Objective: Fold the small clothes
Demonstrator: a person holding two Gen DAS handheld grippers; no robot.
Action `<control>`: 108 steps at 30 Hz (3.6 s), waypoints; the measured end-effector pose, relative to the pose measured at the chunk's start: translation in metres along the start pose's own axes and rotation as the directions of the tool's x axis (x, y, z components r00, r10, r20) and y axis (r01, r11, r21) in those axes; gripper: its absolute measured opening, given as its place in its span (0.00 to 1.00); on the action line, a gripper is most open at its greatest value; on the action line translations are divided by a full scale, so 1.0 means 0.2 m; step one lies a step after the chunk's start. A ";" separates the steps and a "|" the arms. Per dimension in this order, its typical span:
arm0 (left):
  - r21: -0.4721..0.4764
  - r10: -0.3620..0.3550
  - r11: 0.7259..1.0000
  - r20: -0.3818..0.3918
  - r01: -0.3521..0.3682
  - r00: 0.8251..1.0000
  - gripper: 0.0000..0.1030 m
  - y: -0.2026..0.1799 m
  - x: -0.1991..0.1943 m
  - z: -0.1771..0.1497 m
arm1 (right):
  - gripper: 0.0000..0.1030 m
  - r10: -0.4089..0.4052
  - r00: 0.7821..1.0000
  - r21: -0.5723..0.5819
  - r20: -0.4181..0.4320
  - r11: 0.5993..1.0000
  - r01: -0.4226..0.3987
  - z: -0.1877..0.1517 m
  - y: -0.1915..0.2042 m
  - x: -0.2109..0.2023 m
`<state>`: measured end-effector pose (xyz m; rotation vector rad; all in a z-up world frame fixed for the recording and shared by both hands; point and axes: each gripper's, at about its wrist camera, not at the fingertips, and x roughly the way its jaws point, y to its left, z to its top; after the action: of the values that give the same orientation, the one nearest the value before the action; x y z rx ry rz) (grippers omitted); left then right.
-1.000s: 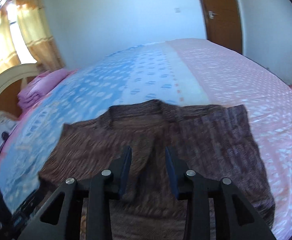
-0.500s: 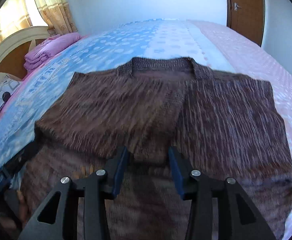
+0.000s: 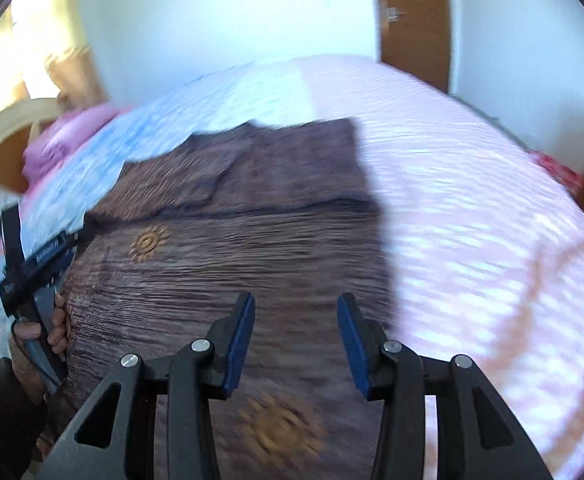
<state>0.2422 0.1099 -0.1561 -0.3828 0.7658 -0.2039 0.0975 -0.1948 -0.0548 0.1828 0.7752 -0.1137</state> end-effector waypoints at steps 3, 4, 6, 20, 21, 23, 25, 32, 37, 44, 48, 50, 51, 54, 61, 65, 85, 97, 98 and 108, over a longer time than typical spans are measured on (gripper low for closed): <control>0.046 -0.041 0.998 -0.030 0.042 0.999 0.98 0.00 -0.14 -0.08 | 0.43 -0.023 1.000 0.014 0.022 1.000 0.022 -0.06 -0.10 -0.14; 0.057 -0.077 0.995 -0.041 0.080 0.996 0.98 0.00 -0.20 -0.12 | 0.43 -0.026 0.999 0.012 0.020 1.000 0.026 -0.09 -0.11 -0.17; 0.084 -0.141 0.986 -0.068 0.146 0.988 0.98 0.01 -0.33 -0.21 | 0.43 -0.027 1.000 0.006 0.014 1.000 0.027 -0.14 -0.14 -0.21; 0.264 -0.254 0.899 -0.336 0.350 0.907 0.96 0.03 -0.81 -0.69 | 0.43 0.098 0.995 -0.034 -0.023 0.994 -0.099 -0.26 -0.04 -0.23; 0.260 -0.249 0.901 -0.343 0.346 0.906 0.95 0.03 -0.81 -0.71 | 0.43 0.110 0.994 -0.047 -0.029 0.993 -0.111 -0.27 -0.03 -0.23; 0.237 -0.235 0.912 -0.366 0.334 0.901 0.89 0.06 -0.80 -0.77 | 0.43 0.132 0.990 -0.081 -0.052 0.987 -0.135 -0.30 -0.01 -0.24; 0.209 -0.238 0.922 -0.356 0.325 0.904 0.86 0.08 -0.80 -0.79 | 0.43 0.158 0.983 -0.123 -0.098 0.978 -0.169 -0.35 0.01 -0.24; 0.201 -0.243 0.924 -0.346 0.325 0.906 0.85 0.07 -0.80 -0.81 | 0.43 0.111 0.961 -0.284 -0.255 0.941 -0.184 -0.52 0.09 -0.19; 0.180 -0.255 0.927 -0.340 0.329 0.905 0.85 0.08 -0.80 -0.81 | 0.43 0.080 0.954 -0.343 -0.289 0.922 -0.182 -0.59 0.13 -0.11; 0.208 -0.205 0.936 -0.331 0.283 0.921 0.54 0.08 -0.80 -0.76 | 0.03 0.053 0.938 -0.400 -0.342 0.895 -0.196 -0.56 0.15 -0.11; 0.227 -0.224 0.930 -0.272 0.289 0.936 0.57 0.09 -0.85 -0.65 | 0.03 0.131 0.960 -0.311 -0.247 0.928 -0.207 -0.38 0.10 -0.21; 0.214 -0.234 0.934 -0.236 0.286 0.943 0.64 0.11 -0.87 -0.58 | 0.03 0.164 0.968 -0.267 -0.191 0.940 -0.212 -0.25 0.08 -0.22; 0.212 -0.229 0.938 -0.215 0.274 0.950 0.67 0.11 -0.87 -0.54 | 0.03 0.155 0.974 -0.268 -0.167 0.943 -0.196 -0.20 0.08 -0.21; 0.252 -0.197 0.938 -0.179 0.238 0.964 0.68 0.11 -0.88 -0.46 | 0.03 0.134 0.982 -0.268 -0.134 0.949 -0.166 -0.05 0.11 -0.10; 0.366 -0.181 0.898 -0.197 0.244 0.964 0.77 0.09 -0.91 -0.42 | 0.03 0.068 0.985 -0.168 -0.158 0.981 -0.095 0.14 0.08 0.33; 0.478 -0.138 0.839 -0.278 0.261 0.951 0.78 0.08 -0.89 -0.47 | 0.03 0.022 0.982 -0.120 -0.188 0.992 -0.045 0.14 0.03 0.48; 0.961 0.016 -0.138 -0.238 0.238 0.971 0.65 -0.29 -0.69 -0.88 | 0.03 0.047 0.977 -0.090 -0.206 0.994 -0.067 0.11 0.01 0.48; 0.194 -0.404 0.813 -0.492 0.550 0.771 0.15 0.01 -0.30 -0.22 | 0.03 0.101 0.973 -0.014 -0.209 0.994 -0.106 0.11 -0.04 0.49; 0.071 -0.452 0.839 -0.461 0.540 0.764 0.15 0.08 -0.25 -0.21 | 0.03 0.113 0.972 0.001 -0.206 0.993 -0.115 0.11 -0.05 0.49; 0.077 -0.444 0.848 -0.435 0.524 0.783 0.27 0.04 -0.21 -0.18 | 0.03 0.261 0.961 0.176 -0.091 0.954 -0.243 0.17 -0.14 0.38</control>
<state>0.1865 0.1212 -0.1569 -0.3504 1.0338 -0.8683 0.1703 -0.2315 -0.0878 0.4454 0.8498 0.0771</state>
